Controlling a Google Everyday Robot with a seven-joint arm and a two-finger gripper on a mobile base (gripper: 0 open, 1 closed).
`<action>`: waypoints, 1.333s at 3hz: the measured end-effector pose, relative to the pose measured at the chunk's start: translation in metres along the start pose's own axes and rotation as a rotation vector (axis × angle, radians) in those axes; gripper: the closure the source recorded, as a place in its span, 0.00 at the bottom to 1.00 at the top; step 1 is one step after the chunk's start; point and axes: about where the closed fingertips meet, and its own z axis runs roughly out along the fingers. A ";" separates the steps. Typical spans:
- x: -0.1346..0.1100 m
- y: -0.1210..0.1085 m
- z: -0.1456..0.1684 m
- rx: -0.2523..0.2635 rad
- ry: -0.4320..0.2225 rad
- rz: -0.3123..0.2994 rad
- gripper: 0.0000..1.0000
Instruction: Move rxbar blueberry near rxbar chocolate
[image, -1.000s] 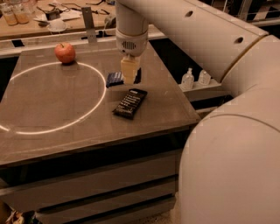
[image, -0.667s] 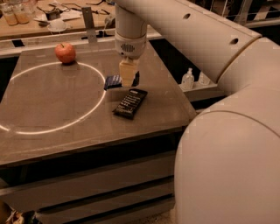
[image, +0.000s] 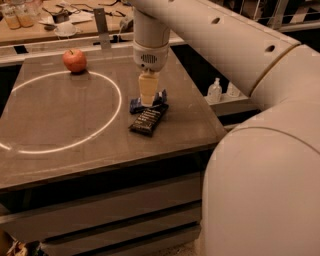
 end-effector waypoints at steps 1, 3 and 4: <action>0.006 0.005 -0.020 0.014 -0.001 -0.057 0.00; 0.067 -0.008 -0.112 0.216 -0.225 -0.005 0.00; 0.080 -0.012 -0.120 0.246 -0.242 0.021 0.00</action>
Offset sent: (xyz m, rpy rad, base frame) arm -0.0216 -0.1058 0.1379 0.3039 -0.2333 0.0497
